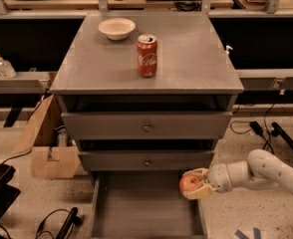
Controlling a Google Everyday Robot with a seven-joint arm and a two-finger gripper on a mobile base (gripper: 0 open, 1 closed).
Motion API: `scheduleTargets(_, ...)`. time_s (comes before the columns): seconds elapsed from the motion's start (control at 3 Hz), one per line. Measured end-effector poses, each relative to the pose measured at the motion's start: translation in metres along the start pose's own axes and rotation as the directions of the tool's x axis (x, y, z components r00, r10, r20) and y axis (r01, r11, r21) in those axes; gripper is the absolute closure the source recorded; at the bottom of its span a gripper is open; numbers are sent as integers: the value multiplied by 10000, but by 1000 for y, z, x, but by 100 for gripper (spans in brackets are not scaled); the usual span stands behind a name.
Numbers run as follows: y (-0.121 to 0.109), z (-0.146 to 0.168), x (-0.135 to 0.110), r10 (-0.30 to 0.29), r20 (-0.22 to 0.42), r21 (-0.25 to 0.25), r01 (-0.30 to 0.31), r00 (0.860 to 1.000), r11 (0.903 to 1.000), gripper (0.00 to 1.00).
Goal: Pick apple from bottom drawer and place on counter
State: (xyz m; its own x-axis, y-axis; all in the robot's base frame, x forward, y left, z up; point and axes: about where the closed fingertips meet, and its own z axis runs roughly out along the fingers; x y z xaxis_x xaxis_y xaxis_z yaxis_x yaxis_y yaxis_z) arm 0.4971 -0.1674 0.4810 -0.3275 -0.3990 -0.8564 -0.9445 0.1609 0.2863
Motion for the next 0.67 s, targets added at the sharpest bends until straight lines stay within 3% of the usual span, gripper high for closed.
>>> scheduleTargets(0.33,0,0,0,0,0,0,0,10000,10000,100)
scheduleTargets(0.67,18,-4,-20,-158,-31,36,158,9999,9999,100)
